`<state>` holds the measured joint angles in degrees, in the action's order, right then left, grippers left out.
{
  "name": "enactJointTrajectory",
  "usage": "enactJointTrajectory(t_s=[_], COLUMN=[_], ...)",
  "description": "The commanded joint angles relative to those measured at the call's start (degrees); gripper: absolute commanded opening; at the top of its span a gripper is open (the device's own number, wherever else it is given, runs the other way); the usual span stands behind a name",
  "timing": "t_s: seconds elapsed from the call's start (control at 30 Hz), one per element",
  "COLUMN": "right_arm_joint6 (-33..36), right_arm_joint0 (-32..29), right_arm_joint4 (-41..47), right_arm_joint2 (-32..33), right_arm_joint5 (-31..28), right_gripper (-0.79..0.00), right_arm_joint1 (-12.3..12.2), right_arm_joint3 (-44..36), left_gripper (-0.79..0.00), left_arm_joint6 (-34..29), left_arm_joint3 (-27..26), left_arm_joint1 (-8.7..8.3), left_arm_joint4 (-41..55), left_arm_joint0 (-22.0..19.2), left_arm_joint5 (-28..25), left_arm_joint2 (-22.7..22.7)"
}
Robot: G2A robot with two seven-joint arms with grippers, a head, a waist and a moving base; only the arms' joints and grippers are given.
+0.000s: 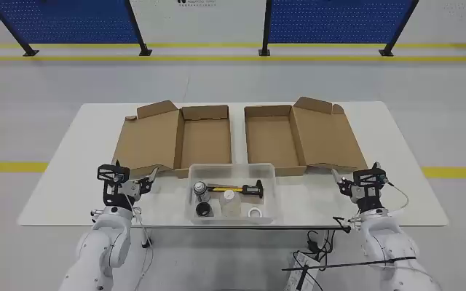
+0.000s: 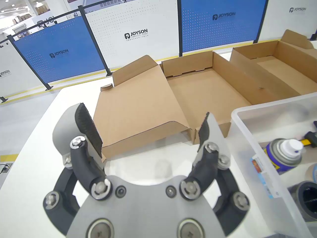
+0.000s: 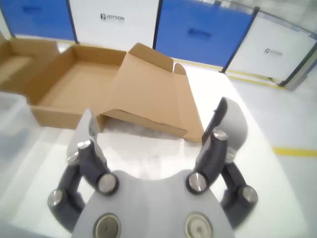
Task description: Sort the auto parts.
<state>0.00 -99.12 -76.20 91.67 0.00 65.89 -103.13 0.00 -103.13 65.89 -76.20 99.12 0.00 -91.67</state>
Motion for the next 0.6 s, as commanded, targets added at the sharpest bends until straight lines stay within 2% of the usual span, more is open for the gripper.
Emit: enactJointTrajectory(t_s=[0.0,0.57], right_arm_joint6=[0.0,0.0], right_arm_joint0=[0.0,0.0], right_arm_joint4=[0.0,0.0], right_arm_joint2=[0.0,0.0], right_arm_joint5=[0.0,0.0], right_gripper=[0.000,0.000], right_arm_joint1=[0.0,0.0], right_arm_joint3=[0.0,0.0], left_gripper=[0.000,0.000], left_arm_joint6=[0.0,0.7], left_arm_joint3=[0.0,-0.8], left_arm_joint1=[0.00,0.06], left_arm_joint4=[0.0,-0.3], left_arm_joint0=[0.0,-0.7], left_arm_joint5=[0.0,0.1], left_arm_joint2=[0.0,0.2])
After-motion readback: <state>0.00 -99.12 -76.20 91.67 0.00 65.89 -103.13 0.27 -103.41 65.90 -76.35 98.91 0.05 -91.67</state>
